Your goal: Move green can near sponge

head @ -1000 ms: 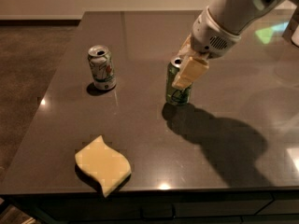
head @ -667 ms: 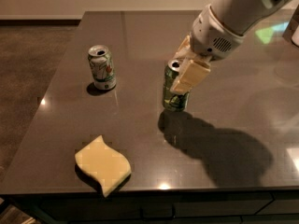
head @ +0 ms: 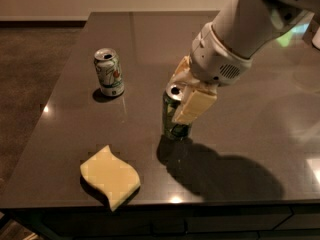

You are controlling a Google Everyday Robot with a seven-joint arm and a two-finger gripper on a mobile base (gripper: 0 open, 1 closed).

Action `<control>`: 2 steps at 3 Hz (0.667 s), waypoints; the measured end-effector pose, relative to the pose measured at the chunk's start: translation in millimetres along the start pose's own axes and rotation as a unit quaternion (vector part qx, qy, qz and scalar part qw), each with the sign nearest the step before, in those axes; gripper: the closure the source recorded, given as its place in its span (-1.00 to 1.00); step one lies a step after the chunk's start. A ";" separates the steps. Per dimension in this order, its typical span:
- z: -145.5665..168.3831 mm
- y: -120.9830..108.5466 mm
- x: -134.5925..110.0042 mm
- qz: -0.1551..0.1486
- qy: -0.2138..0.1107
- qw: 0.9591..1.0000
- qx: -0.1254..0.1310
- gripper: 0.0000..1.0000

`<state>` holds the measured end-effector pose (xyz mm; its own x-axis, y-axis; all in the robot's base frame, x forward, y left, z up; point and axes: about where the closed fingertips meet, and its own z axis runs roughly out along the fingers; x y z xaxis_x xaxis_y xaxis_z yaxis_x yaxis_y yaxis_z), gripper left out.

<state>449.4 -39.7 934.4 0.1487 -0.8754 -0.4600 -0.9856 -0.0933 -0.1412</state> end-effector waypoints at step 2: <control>18.4 27.8 -18.1 -0.040 -0.004 0.999 -0.019 1.00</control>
Offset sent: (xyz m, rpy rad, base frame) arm -0.0425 0.0318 -0.0221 -0.0040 0.0087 0.1303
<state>420.8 -17.8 922.7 0.2272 -0.8608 -0.4554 -0.9730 -0.1808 -0.1436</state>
